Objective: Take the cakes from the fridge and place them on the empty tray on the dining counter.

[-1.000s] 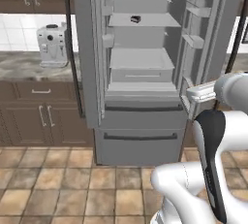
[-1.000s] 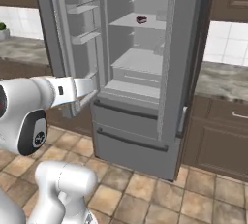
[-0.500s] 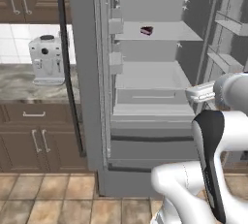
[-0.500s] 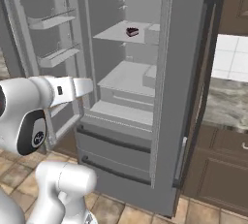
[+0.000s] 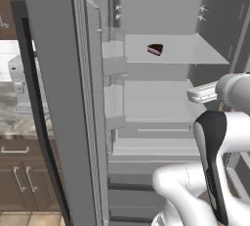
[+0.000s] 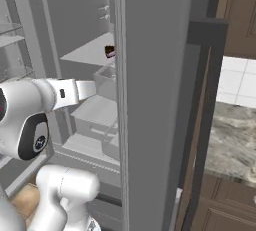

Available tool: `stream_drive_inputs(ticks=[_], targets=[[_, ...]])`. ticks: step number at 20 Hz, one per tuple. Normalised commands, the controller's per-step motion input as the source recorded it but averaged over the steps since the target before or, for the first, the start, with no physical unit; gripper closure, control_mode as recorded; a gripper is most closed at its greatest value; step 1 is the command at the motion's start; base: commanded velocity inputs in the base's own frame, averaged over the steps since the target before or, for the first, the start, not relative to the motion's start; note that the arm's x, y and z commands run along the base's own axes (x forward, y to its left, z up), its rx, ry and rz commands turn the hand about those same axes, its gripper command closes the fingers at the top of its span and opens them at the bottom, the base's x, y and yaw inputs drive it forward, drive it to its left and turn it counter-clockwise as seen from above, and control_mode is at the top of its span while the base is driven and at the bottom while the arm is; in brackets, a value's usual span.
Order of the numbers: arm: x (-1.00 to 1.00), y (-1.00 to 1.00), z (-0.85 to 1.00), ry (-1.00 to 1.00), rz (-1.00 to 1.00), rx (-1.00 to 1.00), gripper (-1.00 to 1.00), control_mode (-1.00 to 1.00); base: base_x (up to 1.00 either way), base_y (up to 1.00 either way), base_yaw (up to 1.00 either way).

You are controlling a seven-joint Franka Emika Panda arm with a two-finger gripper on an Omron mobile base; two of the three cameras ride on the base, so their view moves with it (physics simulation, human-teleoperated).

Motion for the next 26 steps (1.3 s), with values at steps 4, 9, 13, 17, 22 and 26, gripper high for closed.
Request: stream_drive_inputs(ticks=[4, 9, 13, 17, 22, 26], targets=[[0.0, 0.0, 0.0, 0.0, 0.0, 0.0, -1.0, 1.0, 1.0, 0.09, 0.0], [0.0, 0.0, 0.0, 0.0, 0.0, 0.0, -1.0, 1.0, 0.94, 0.15, 0.0], [0.0, 0.0, 0.0, 0.0, 0.0, 0.0, -1.0, 1.0, 0.55, 0.18, 0.0], [0.21, 0.0, -0.01, 0.05, 0.0, 0.0, -1.0, -1.0, 0.0, 0.0, 0.0], [-0.02, 0.01, 0.0, 0.03, 0.14, 0.0, -1.0, -1.0, 0.0, 0.0, 0.0], [-0.25, 0.18, 0.0, 0.0, 0.15, 0.0, -1.0, -1.0, 0.0, 0.0, 0.0]])
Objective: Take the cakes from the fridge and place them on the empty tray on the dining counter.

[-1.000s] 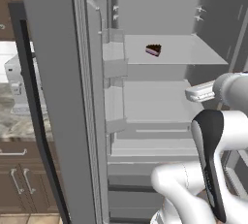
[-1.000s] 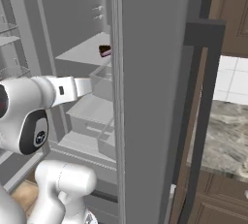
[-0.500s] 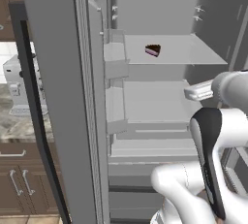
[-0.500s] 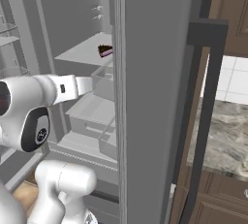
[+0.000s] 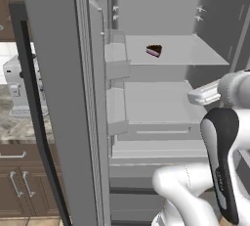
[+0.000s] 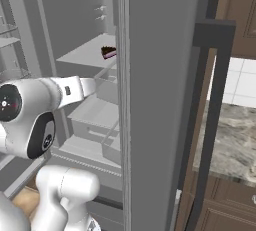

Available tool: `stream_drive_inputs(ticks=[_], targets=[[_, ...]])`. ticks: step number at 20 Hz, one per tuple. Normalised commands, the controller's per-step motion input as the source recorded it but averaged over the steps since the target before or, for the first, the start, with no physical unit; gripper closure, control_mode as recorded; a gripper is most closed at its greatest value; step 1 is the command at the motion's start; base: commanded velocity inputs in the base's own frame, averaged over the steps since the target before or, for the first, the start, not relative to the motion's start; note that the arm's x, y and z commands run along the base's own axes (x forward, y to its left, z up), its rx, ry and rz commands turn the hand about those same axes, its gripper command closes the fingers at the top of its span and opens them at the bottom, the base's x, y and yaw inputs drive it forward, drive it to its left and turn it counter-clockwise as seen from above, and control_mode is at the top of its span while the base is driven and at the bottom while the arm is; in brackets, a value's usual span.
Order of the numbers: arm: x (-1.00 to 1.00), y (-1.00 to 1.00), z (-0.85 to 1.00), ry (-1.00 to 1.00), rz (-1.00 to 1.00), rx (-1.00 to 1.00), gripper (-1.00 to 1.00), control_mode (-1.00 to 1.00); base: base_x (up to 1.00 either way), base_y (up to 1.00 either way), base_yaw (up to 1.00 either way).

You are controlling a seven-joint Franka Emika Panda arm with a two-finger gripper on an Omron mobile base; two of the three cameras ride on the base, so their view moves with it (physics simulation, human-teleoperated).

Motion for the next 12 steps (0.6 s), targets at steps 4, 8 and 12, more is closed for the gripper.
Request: stream_drive_inputs(ticks=[4, 8, 12], targets=[[-0.22, 0.63, 0.0, 0.0, 0.07, 0.0, -1.0, -1.0, 0.0, 0.0, 0.0], [-0.01, 0.83, 0.21, 0.09, 0.0, 0.0, -1.0, -1.0, 0.0, 0.0, 0.0], [0.03, 0.1, 0.52, 0.15, -0.09, 0.02, -1.0, -1.0, 0.0, 0.0, 0.0]])
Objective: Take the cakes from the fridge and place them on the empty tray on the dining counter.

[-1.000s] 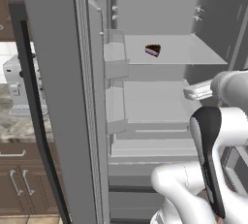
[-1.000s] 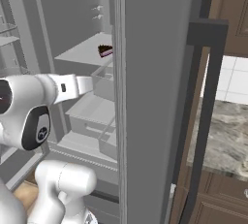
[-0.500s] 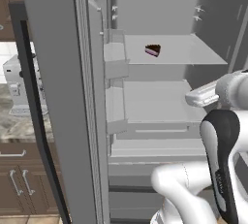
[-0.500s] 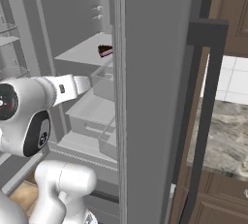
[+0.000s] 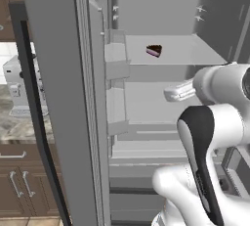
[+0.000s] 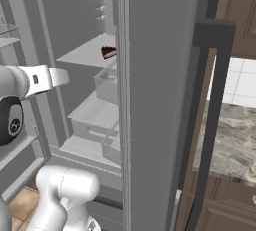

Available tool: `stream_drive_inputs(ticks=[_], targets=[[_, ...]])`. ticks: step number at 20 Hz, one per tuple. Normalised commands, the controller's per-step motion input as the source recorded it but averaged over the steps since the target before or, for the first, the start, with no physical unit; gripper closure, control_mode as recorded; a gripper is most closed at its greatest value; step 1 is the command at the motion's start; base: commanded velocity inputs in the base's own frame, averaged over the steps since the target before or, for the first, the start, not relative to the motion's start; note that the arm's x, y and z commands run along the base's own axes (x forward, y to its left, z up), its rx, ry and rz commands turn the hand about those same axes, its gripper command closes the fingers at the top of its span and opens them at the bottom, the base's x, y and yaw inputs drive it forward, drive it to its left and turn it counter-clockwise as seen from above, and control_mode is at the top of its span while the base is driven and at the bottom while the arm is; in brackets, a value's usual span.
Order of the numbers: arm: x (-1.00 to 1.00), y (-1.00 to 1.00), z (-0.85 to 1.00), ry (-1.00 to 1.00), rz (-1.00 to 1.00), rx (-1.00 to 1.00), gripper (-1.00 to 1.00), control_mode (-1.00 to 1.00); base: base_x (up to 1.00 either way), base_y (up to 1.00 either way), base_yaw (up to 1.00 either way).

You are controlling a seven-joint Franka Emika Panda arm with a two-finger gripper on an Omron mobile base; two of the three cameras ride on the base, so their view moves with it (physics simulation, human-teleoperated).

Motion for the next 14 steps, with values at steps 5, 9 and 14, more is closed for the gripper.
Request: stream_drive_inputs(ticks=[5, 9, 14], targets=[[0.14, -0.19, 0.35, 0.13, -0.08, 0.02, -1.0, -1.0, 0.0, 0.0, 0.0], [0.28, -0.13, 0.07, 0.08, 0.0, 0.0, -1.0, -1.0, 0.0, 0.0, 0.0], [0.35, -0.03, -0.24, 0.0, 0.0, 0.04, -1.0, -1.0, 0.0, 0.0, 0.0]])
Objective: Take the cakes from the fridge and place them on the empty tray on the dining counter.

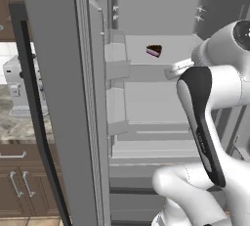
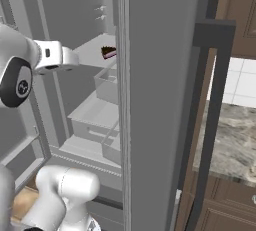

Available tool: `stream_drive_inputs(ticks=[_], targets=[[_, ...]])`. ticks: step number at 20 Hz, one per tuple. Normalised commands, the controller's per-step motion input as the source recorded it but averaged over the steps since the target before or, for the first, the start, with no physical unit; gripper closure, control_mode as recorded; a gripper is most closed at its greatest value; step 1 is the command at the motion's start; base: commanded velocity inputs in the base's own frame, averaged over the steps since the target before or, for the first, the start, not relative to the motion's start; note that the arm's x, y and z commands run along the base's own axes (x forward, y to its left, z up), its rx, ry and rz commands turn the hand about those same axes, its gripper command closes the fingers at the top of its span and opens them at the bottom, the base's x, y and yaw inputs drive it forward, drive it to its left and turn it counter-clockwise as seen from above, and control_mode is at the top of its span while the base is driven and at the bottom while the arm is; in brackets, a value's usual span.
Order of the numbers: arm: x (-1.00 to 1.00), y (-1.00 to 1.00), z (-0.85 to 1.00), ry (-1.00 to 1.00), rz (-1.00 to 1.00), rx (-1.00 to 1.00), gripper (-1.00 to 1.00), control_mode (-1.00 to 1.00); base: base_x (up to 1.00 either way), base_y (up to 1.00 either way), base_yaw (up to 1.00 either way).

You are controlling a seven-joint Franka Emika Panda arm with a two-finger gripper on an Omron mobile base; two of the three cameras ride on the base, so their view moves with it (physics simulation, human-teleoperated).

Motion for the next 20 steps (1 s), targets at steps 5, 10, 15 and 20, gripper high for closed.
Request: stream_drive_inputs(ticks=[5, 10, 15, 20], targets=[[0.41, -0.14, -0.22, -0.05, 0.0, 0.21, -1.0, -1.0, 0.0, 0.0, 0.0], [0.31, -0.08, 0.01, -0.02, 0.0, 0.11, -1.0, -1.0, 0.0, 0.0, 0.0], [0.43, 0.0, 0.13, 0.11, 0.0, 0.0, -1.0, -1.0, 0.0, 0.0, 0.0], [0.59, -0.02, 0.11, 0.18, 0.0, 0.0, -1.0, -1.0, 0.0, 0.0, 0.0]])
